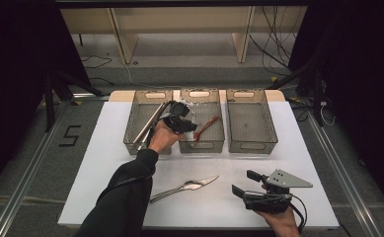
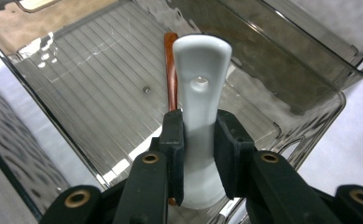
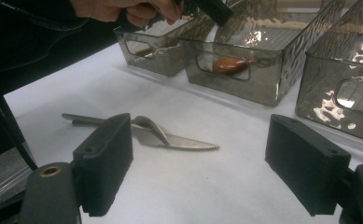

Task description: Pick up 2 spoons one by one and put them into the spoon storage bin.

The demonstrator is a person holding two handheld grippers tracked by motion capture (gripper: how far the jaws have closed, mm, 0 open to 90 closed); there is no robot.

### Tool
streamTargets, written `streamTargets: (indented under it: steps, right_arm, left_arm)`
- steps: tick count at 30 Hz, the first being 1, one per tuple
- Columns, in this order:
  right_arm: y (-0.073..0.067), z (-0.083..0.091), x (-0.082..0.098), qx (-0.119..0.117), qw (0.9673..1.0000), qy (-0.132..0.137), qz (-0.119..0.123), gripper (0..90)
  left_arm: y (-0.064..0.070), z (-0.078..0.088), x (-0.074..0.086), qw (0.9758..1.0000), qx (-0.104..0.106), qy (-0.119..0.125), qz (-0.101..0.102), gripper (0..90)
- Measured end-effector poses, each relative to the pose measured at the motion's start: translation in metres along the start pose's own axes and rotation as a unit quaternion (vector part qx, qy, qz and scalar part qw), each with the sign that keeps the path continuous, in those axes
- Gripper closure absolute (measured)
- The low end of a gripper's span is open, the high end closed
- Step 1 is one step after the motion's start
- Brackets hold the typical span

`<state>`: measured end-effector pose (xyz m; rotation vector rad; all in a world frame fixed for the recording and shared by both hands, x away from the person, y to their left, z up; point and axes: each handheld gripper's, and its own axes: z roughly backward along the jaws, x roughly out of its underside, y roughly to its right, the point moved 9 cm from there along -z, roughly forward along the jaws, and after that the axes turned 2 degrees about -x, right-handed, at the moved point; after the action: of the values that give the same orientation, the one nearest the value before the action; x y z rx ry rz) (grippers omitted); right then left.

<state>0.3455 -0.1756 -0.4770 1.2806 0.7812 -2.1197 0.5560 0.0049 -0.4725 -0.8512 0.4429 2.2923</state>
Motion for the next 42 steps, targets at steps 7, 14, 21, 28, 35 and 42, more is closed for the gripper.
streamTargets:
  steps: [7, 14, 21, 28, 35, 42]
  right_arm:
    - [0.000, 0.001, 0.000, 0.001, 1.0000, -0.001, -0.001, 23.7]
    - [0.000, 0.000, 0.000, 0.000, 1.0000, 0.000, 0.000, 23.7]
    - [0.000, 0.000, 0.000, 0.000, 1.0000, -0.001, -0.001, 23.7]
    - [0.000, 0.001, 0.000, 0.000, 1.0000, -0.001, -0.001, 23.7]
    - [0.000, 0.001, 0.000, 0.000, 1.0000, 0.000, -0.001, 23.7]
    - [0.000, 0.000, 0.000, 0.001, 1.0000, 0.000, -0.001, 23.7]
  left_arm:
    - [0.002, -0.004, 0.001, 1.0000, 0.002, -0.006, -0.002, 73.7]
    - [0.001, -0.007, 0.003, 0.9999, 0.003, -0.010, 0.004, 73.1]
    - [0.001, -0.010, 0.004, 0.9999, 0.001, -0.012, 0.004, 72.9]
    - [0.001, -0.011, 0.002, 0.9999, -0.003, -0.012, 0.005, 71.8]
    - [0.001, -0.005, -0.007, 0.9998, -0.012, 0.006, 0.014, 62.1]
    - [0.004, 0.008, -0.009, 0.9999, -0.007, 0.012, 0.007, 54.5]
